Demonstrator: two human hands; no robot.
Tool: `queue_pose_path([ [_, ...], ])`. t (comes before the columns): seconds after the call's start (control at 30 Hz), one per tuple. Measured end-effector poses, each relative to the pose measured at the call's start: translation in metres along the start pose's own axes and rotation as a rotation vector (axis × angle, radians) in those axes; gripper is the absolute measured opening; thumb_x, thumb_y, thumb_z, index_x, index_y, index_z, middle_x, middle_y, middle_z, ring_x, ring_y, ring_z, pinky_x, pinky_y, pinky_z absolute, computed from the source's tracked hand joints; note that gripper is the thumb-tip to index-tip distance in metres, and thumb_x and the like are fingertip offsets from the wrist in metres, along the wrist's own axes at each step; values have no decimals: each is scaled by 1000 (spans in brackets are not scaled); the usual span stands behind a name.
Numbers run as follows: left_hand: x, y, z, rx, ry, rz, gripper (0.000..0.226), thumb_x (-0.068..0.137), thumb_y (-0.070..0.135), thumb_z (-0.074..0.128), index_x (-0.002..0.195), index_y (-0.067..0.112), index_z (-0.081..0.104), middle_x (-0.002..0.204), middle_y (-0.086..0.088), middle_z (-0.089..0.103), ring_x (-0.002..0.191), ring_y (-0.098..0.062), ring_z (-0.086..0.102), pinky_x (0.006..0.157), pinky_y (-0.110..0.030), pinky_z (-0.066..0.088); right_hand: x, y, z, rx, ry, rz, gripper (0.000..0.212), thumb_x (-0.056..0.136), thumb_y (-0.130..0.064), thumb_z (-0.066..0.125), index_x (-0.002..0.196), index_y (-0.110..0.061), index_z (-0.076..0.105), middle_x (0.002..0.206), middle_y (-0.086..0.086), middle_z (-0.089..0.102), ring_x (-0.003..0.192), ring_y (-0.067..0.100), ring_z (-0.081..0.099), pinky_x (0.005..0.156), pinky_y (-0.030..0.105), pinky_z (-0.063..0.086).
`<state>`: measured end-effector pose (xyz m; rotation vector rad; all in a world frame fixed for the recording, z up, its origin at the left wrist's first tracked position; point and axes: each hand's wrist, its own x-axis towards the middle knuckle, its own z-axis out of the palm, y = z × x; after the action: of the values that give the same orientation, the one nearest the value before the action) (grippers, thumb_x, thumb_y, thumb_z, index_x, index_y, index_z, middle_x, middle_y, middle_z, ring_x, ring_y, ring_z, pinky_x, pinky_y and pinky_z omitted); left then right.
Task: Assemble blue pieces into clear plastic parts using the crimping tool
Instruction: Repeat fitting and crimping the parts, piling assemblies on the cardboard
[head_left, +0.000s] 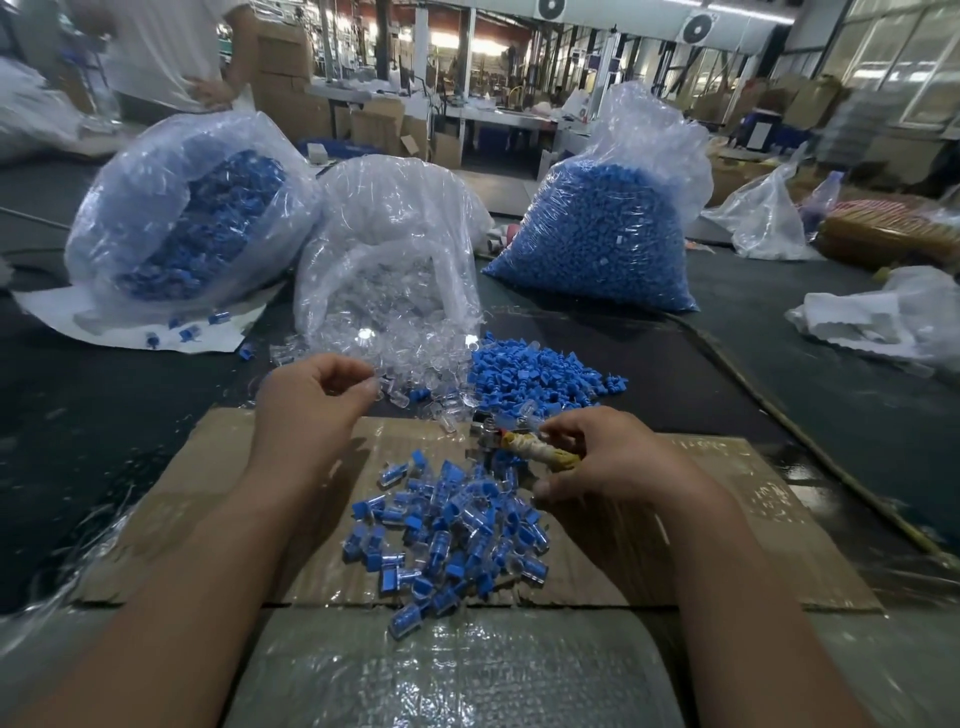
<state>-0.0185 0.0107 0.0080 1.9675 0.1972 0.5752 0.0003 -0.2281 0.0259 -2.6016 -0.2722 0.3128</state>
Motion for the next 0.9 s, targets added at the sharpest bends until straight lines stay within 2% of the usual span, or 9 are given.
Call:
queue_pose_path([
  [0.1,10,-5,4,178,-17,2,23,84,6,64,106,11,66,87,2,64,75,-4,55,66,-14,39,1,-2,2,-13,17,-11,63,66,-38,79,123,-28,53,93,-18,47,90,6,45,78,28,36],
  [0.17,15,-7,11,265,-36,-10,33,84,6,63,116,12,62,109,-7,65,92,-13,58,82,-26,44,1,-1,3,-42,6,-17,67,66,-40,79,126,-27,51,109,-10,50,98,9,44,81,29,36],
  [0.27,19,-12,20,411,-153,-25,46,87,11,60,131,18,49,135,-11,48,118,-25,49,101,-44,40,0,1,2,-28,-3,-15,74,64,-40,80,130,-28,48,121,-8,47,101,9,41,81,28,35],
  [0.33,20,-16,23,553,-247,-45,53,89,18,57,139,22,39,142,-11,36,128,-27,38,105,-44,33,-1,1,1,-21,-10,-14,75,64,-40,80,131,-29,47,124,-7,46,102,9,40,81,29,34],
  [0.43,20,-21,25,670,-303,-31,51,94,22,48,142,20,33,142,-9,35,130,-25,33,105,-41,30,0,2,0,-18,-11,-19,76,65,-41,79,132,-29,46,126,-7,46,101,8,39,81,29,34],
  [0.53,19,-23,25,657,-248,16,42,96,15,42,138,17,41,136,-9,43,126,-24,38,102,-40,34,0,3,0,-19,-11,-25,75,65,-41,79,132,-28,47,126,-7,47,101,7,39,81,28,33],
  [0.73,19,-24,24,632,-203,33,34,92,22,53,125,20,56,124,-7,52,113,-22,48,93,-38,39,1,4,1,-40,1,-27,78,65,-42,79,133,-28,45,130,-6,46,108,10,41,85,28,34],
  [0.9,20,-24,24,653,-240,36,31,94,16,46,122,20,60,130,-7,53,117,-25,48,96,-40,39,1,3,1,-45,-4,-29,76,66,-41,79,133,-28,45,128,-7,47,101,7,38,82,28,33],
])
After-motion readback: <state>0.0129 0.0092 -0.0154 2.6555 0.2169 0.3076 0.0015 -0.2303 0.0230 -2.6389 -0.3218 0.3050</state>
